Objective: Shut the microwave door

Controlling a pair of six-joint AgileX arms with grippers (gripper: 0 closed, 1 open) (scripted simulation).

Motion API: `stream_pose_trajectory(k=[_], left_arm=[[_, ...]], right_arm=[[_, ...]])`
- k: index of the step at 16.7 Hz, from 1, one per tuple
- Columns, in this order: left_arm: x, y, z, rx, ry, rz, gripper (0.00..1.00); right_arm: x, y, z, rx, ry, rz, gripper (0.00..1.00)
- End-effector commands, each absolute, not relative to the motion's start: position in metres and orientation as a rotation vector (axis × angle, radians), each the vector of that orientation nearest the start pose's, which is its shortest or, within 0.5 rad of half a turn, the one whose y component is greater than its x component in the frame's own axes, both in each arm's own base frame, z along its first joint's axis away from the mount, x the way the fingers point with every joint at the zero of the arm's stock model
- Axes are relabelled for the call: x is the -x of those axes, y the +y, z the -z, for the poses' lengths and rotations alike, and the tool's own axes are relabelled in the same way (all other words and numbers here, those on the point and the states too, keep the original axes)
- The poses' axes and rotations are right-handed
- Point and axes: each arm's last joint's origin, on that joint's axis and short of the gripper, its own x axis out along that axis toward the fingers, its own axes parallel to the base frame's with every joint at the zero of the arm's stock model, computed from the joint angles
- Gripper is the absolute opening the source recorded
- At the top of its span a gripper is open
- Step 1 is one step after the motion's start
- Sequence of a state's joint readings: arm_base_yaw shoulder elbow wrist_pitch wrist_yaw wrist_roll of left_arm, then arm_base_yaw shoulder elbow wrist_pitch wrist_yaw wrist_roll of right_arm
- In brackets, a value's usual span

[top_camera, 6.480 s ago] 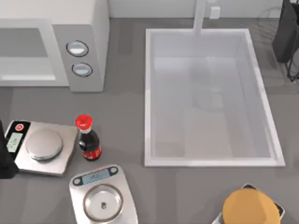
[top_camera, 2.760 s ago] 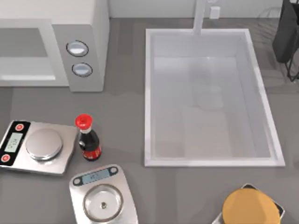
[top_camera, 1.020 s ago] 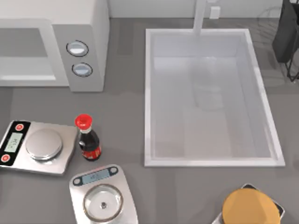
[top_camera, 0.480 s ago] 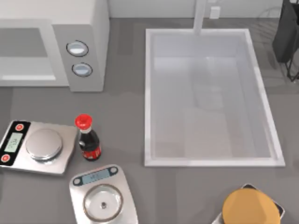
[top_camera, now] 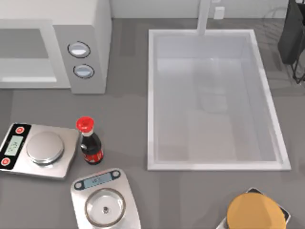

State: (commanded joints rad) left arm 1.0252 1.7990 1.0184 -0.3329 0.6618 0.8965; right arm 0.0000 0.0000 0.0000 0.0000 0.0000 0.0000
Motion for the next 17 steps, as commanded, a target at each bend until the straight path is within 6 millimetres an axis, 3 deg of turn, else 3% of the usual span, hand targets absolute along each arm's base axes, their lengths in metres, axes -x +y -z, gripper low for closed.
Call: stream_pose_trajectory(k=[4, 11, 17], left_arm=[[-0.197, 0.271, -0.148, -0.016, 0.783, 0.021, 0.00], [-0.192, 0.189, -0.146, -0.009, 0.787, 0.024, 0.00], [-0.191, 0.183, -0.145, -0.004, 0.786, 0.022, 0.00]], right_arm=[[-0.106, -0.001, -0.160, 0.000, 0.000, 0.000, 1.00], [-0.106, -0.001, -0.160, 0.000, 0.000, 0.000, 1.00], [-0.106, -0.001, -0.160, 0.000, 0.000, 0.000, 1.00]])
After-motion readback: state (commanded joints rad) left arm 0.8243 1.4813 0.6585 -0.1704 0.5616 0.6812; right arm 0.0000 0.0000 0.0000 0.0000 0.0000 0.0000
